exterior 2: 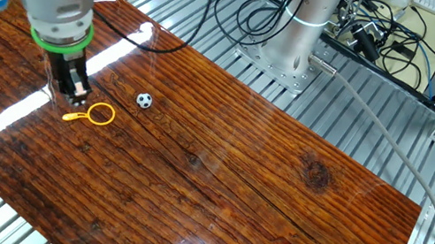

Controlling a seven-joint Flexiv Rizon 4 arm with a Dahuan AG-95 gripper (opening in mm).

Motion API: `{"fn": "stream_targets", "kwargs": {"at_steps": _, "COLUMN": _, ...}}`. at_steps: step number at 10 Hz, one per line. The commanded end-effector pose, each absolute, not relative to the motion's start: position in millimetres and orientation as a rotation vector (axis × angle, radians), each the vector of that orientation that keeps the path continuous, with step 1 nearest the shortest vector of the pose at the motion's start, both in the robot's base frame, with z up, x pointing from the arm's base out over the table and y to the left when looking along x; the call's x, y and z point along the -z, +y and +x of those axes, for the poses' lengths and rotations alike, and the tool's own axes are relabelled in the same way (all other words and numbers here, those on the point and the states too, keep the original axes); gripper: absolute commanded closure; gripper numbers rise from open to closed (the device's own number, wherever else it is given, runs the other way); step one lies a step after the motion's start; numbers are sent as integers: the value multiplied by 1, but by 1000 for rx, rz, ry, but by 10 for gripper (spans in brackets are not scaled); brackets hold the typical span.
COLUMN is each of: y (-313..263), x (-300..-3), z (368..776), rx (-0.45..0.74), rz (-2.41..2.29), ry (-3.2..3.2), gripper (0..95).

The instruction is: Attach the bubble ring to the ball

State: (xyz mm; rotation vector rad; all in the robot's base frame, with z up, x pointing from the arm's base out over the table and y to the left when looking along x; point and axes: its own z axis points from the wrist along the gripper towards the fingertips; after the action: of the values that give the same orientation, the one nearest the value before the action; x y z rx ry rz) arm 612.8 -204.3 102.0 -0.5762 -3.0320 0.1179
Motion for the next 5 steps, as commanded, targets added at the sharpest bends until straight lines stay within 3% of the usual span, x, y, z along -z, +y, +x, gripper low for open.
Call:
{"fn": "stream_targets", "kwargs": {"at_steps": 1, "y": -205, "x": -97, "z": 612, "rx": -141, "rz": -597, "ry": -3036, "gripper": 570}}
{"fn": "stream_targets", "kwargs": {"at_steps": 5, "y": -205, "x": -91, "z": 614, "rx": -106, "rz": -553, "ry": -3028, "gripper": 570}}
